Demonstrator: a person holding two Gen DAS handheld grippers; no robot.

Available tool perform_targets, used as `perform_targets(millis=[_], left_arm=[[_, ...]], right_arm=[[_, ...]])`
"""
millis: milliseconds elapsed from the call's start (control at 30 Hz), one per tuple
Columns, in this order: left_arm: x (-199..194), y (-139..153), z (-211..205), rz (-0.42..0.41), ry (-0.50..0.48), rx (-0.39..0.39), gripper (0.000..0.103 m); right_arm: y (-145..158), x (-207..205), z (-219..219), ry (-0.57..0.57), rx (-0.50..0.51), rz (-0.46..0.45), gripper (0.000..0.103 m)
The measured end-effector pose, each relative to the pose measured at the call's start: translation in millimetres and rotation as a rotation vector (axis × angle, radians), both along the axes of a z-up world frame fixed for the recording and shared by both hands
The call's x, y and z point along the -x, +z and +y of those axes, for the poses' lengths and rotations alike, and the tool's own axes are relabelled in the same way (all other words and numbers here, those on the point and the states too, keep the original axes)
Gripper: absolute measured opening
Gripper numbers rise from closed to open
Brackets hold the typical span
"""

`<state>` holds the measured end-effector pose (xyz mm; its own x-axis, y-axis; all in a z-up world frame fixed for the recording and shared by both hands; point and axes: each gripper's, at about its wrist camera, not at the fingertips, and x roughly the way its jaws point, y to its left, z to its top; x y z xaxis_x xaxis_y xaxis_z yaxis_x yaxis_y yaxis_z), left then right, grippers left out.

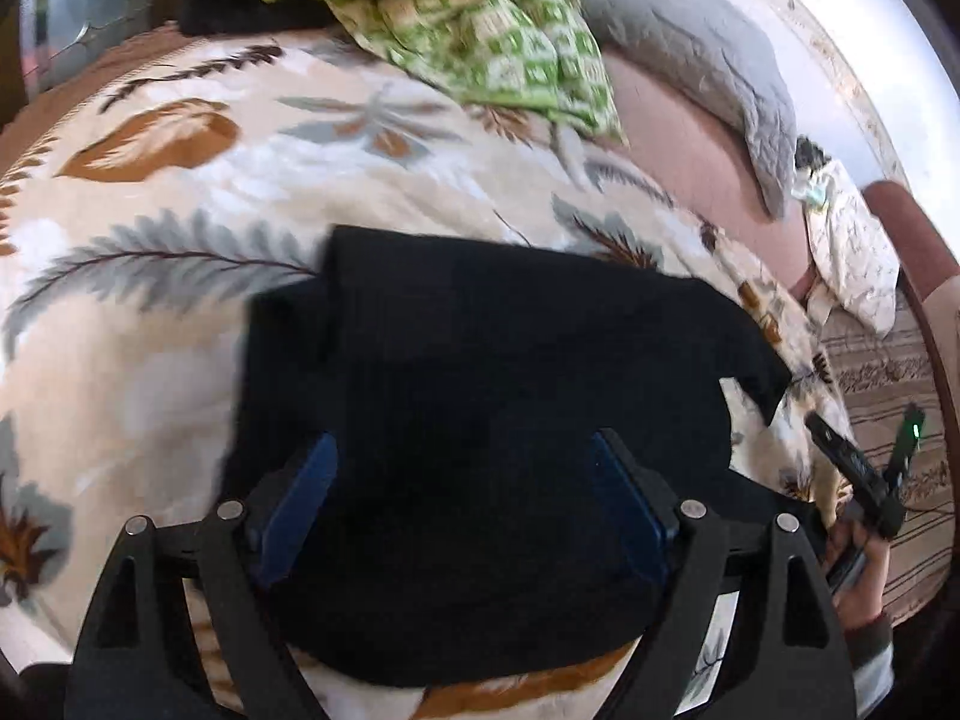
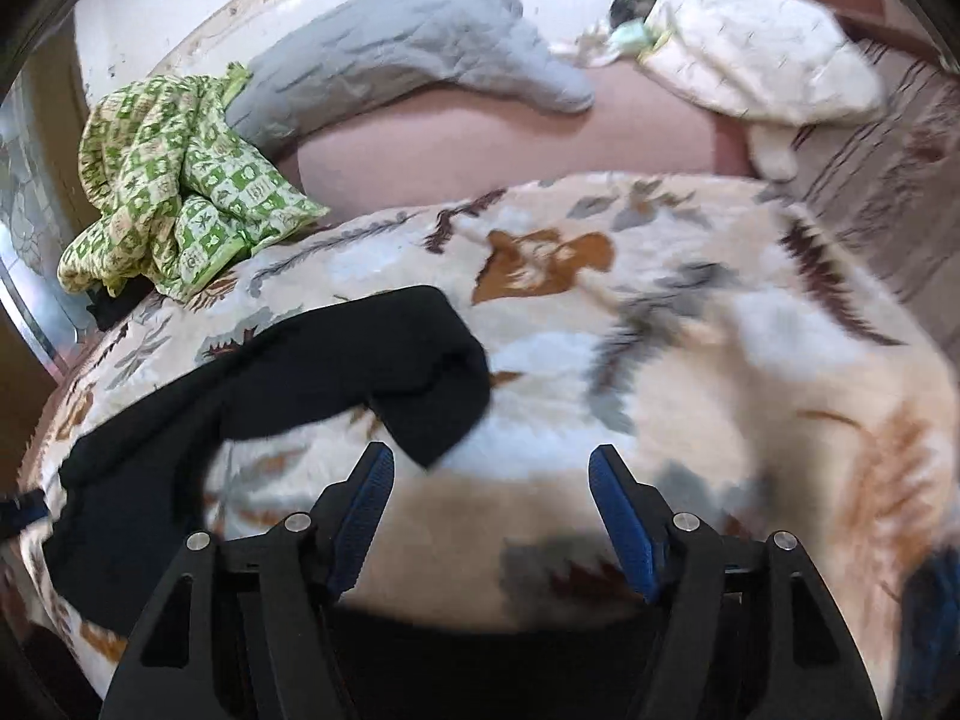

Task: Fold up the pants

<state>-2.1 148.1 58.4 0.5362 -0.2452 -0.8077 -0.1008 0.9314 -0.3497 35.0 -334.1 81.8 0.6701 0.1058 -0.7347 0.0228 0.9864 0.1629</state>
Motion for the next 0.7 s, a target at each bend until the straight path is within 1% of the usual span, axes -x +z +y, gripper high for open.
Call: perform_targets(millis=[67, 133, 167, 200, 233, 267, 300, 333, 367, 400, 433, 467, 500, 533, 567, 600, 633, 667, 700], left_arm=[[-13, -5, -3, 0.007, 0.013, -0.048, 0.086], [-27, -8, 1, 0.013, 0.029, -0.049, 0.086], [-35, -10, 4, 0.019, 0.041, -0.048, 0.086], [-43, -12, 5, 0.022, 0.050, -0.052, 0.086], [-48, -13, 6, 0.022, 0.051, -0.059, 0.086], [-55, -14, 8, 0.025, 0.053, -0.071, 0.086], [-60, -15, 9, 0.030, 0.054, -0.083, 0.086], [-65, -14, 11, 0.032, 0.055, -0.089, 0.086], [-69, -13, 14, 0.028, 0.057, -0.089, 0.086], [-72, -12, 17, 0.023, 0.059, -0.082, 0.086], [-74, -11, 18, 0.019, 0.058, -0.075, 0.086], [-77, -10, 21, 0.015, 0.059, -0.068, 0.086], [-79, -11, 22, 0.014, 0.061, -0.069, 0.086], [-81, -12, 24, 0.015, 0.065, -0.076, 0.086], [-84, -13, 26, 0.018, 0.069, -0.079, 0.086], [-85, -14, 28, 0.024, 0.068, -0.075, 0.086], [-86, -14, 31, 0.033, 0.064, -0.061, 0.086], [-86, -12, 33, 0.034, 0.059, -0.049, 0.086], [-85, -10, 35, 0.034, 0.054, -0.041, 0.086]], right_arm=[[-14, -20, 4, 0.002, -0.002, 0.041, 0.072], [-28, -38, 8, 0.000, 0.006, 0.070, 0.072], [-35, -46, 10, 0.005, -0.009, 0.082, 0.069], [-40, -53, 12, 0.020, -0.035, 0.087, 0.061], [-44, -59, 16, 0.045, -0.055, 0.082, 0.023], [-47, -66, 21, 0.052, -0.028, 0.088, 0.004], [-49, -73, 26, 0.029, 0.045, 0.104, 0.003], [-46, -76, 26, 0.029, 0.054, 0.098, 0.003], [-38, -76, 24, 0.028, 0.060, 0.069, 0.003], [-18, -71, 20, 0.011, 0.114, -0.001, 0.003], [-4, -66, 16, -0.004, 0.163, -0.048, 0.003], [16, -56, 11, -0.024, 0.244, -0.117, 0.004], [34, -45, 9, -0.017, 0.322, -0.175, 0.004], [42, -35, 11, 0.002, 0.376, -0.210, 0.004], [48, -22, 16, 0.055, 0.453, -0.241, 0.004], [47, -10, 22, 0.130, 0.523, -0.238, 0.005], [41, -2, 27, 0.215, 0.554, -0.207, 0.009], [33, 5, 30, 0.299, 0.564, -0.155, 0.013], [20, 14, 30, 0.390, 0.563, -0.070, 0.019]])
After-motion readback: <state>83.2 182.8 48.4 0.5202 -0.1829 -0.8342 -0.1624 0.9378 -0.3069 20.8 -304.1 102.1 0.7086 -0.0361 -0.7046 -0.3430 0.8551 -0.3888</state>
